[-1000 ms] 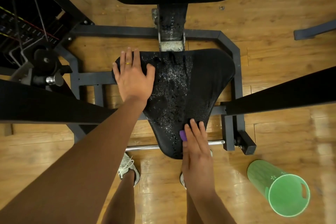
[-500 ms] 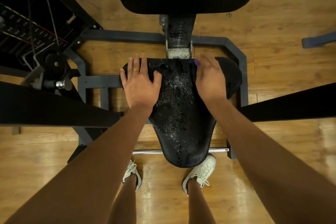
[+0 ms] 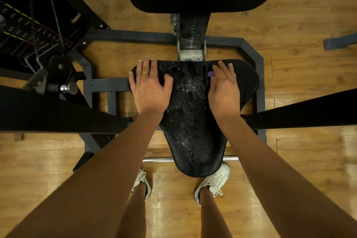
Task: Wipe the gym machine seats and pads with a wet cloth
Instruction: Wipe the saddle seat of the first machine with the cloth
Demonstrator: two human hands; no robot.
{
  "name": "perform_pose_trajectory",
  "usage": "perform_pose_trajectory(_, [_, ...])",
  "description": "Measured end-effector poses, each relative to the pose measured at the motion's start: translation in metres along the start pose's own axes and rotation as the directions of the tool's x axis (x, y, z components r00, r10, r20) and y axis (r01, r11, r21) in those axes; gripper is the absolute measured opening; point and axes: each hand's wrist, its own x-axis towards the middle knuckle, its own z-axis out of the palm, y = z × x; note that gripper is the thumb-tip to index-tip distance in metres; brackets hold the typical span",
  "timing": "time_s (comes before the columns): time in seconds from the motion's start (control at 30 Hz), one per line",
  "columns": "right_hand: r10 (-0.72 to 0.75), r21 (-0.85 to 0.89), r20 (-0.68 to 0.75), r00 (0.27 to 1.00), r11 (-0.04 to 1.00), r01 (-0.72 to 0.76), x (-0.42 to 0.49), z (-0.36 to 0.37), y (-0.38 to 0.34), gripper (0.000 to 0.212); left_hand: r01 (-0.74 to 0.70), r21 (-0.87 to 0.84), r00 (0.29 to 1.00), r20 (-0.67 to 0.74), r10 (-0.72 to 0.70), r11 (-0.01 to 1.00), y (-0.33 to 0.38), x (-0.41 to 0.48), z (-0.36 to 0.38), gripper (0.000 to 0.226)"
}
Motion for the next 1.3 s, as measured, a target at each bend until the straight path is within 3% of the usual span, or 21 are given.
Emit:
perform_pose_trajectory(0.13, [-0.063, -0.018, 0.007, 0.998, 0.998, 0.063, -0.062, -0.001, -0.002, 0.040, -0.005, -0.003, 1.000, 0.008, 0.005, 1.000, -0.001, 0.000, -0.002, 0.064])
perform_pose_trajectory(0.33, [-0.014, 0.040, 0.056, 0.998, 0.999, 0.011, -0.190, -0.004, -0.013, 0.044, -0.005, -0.002, 1.000, 0.005, 0.005, 1.000, 0.002, 0.000, -0.002, 0.063])
perform_pose_trajectory(0.63, [0.029, -0.018, 0.008, 1.000, 0.999, -0.029, -0.090, 0.005, -0.018, 0.041, -0.009, 0.013, 1.000, 0.007, 0.008, 1.000, -0.001, 0.002, -0.002, 0.064])
perform_pose_trajectory(0.93, [-0.082, 0.008, 0.114, 0.990, 0.997, 0.081, -0.223, 0.005, -0.015, 0.060, -0.017, 0.017, 1.000, 0.015, 0.017, 1.000, 0.003, 0.000, -0.004, 0.065])
perform_pose_trajectory(1.1, [-0.102, 0.062, 0.085, 0.991, 0.993, 0.097, -0.185, -0.003, -0.016, 0.047, -0.016, 0.018, 1.000, 0.011, 0.016, 1.000, 0.000, -0.001, -0.004, 0.064])
perform_pose_trajectory(1.3, [-0.003, 0.036, -0.040, 0.999, 0.999, 0.004, -0.026, -0.016, -0.010, 0.040, -0.017, 0.000, 1.000, -0.001, 0.017, 1.000, 0.001, -0.001, -0.001, 0.063])
